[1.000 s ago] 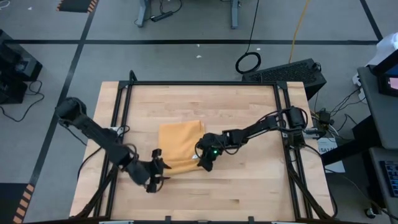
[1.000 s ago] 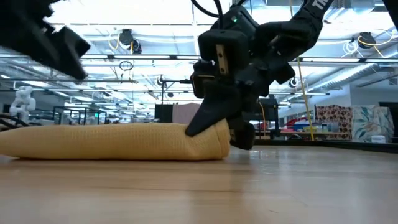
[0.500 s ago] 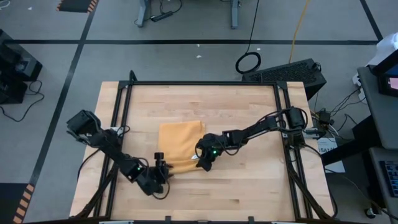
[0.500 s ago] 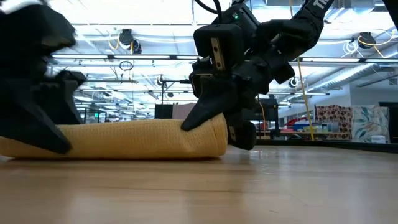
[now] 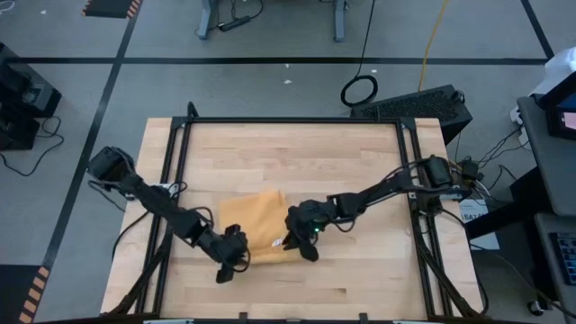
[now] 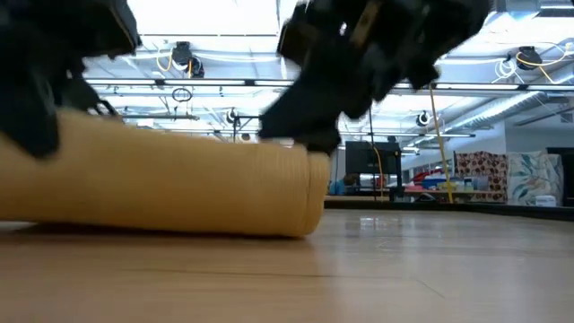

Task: Roll towel
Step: Roll the yellow towel

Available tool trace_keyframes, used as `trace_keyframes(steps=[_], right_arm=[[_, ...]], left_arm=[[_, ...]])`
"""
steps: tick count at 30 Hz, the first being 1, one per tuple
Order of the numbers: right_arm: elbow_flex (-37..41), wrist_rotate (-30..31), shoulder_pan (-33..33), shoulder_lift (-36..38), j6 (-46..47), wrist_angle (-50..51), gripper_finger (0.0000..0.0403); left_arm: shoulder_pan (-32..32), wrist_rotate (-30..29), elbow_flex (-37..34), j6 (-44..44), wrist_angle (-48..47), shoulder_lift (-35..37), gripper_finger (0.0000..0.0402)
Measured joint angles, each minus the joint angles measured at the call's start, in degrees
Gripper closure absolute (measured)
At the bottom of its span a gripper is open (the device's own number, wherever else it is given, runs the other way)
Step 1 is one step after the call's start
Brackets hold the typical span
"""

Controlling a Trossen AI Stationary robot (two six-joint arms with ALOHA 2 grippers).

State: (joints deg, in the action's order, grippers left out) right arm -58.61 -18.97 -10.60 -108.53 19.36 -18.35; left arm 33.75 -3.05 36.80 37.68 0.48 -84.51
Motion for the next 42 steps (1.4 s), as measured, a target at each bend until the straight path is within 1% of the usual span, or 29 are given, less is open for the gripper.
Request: trace_keyframes(steps=[3,5,7,8,10,13,14,15,17,19,24,27,29,34,38,42], right_arm=[[0.00,5.29,-3.75,3.51,-10.24,0.78,0.0303],[-0.02,8.29,-7.26,4.91,-16.63,1.87,0.0289],[-0.02,13.39,-11.35,5.02,-22.49,1.94,0.0275],[-0.02,16.60,-13.41,4.41,-25.32,1.93,0.0268],[-0.04,24.98,-17.31,2.18,-30.71,0.91,0.0253],[0.03,38.76,-21.06,-2.59,-32.07,-3.27,0.0231],[0.04,42.09,-21.63,-4.11,-32.19,-6.04,0.0223],[0.03,43.51,-21.77,-5.47,-32.96,-10.02,0.0216],[-0.04,44.15,-21.70,-7.91,-35.04,-16.23,0.0202],[-0.04,42.25,-20.78,-10.70,-36.48,-21.67,0.0188],[-0.02,41.42,-17.70,-15.10,-35.26,-26.59,0.0152],[0.02,39.68,-16.69,-16.49,-35.52,-29.03,0.0128],[0.01,39.73,-16.47,-16.57,-35.48,-30.77,0.0114],[0.00,41.17,-15.86,-16.81,-34.68,-29.90,0.0101],[0.00,39.62,-14.85,-16.84,-30.24,-28.13,0.0102],[0.00,39.47,-14.48,-17.86,-26.37,-28.21,0.0103]], left_arm=[[-1.61,4.03,0.00,1.41,-0.69,3.59,0.0392],[-3.02,5.63,0.00,2.47,-1.21,5.55,0.0392],[-4.10,6.44,0.00,2.50,-2.87,7.00,0.0393],[-4.68,6.72,0.00,2.50,-3.57,7.24,0.0393],[-5.62,7.72,-0.42,3.09,-3.78,7.11,0.0393],[-6.47,8.95,-1.62,5.70,-3.61,6.18,0.0394],[-6.62,9.20,-2.31,6.55,-3.37,5.95,0.0394],[-6.84,9.68,-3.22,7.08,-2.78,5.95,0.0394],[-7.32,10.35,-5.09,8.48,-0.08,5.95,0.0394],[-7.96,10.41,-6.85,9.99,1.52,5.95,0.0394],[-8.32,12.73,-10.05,12.02,7.98,5.95,0.0394],[-8.40,13.42,-10.80,13.05,8.18,5.95,0.0394],[-8.46,13.40,-11.33,13.37,8.21,5.95,0.0394],[-8.70,13.38,-12.65,14.55,8.10,5.95,0.0394],[-8.72,13.07,-12.70,14.56,8.23,5.95,0.0394],[-8.70,12.84,-12.70,14.57,8.25,5.95,0.0394]])
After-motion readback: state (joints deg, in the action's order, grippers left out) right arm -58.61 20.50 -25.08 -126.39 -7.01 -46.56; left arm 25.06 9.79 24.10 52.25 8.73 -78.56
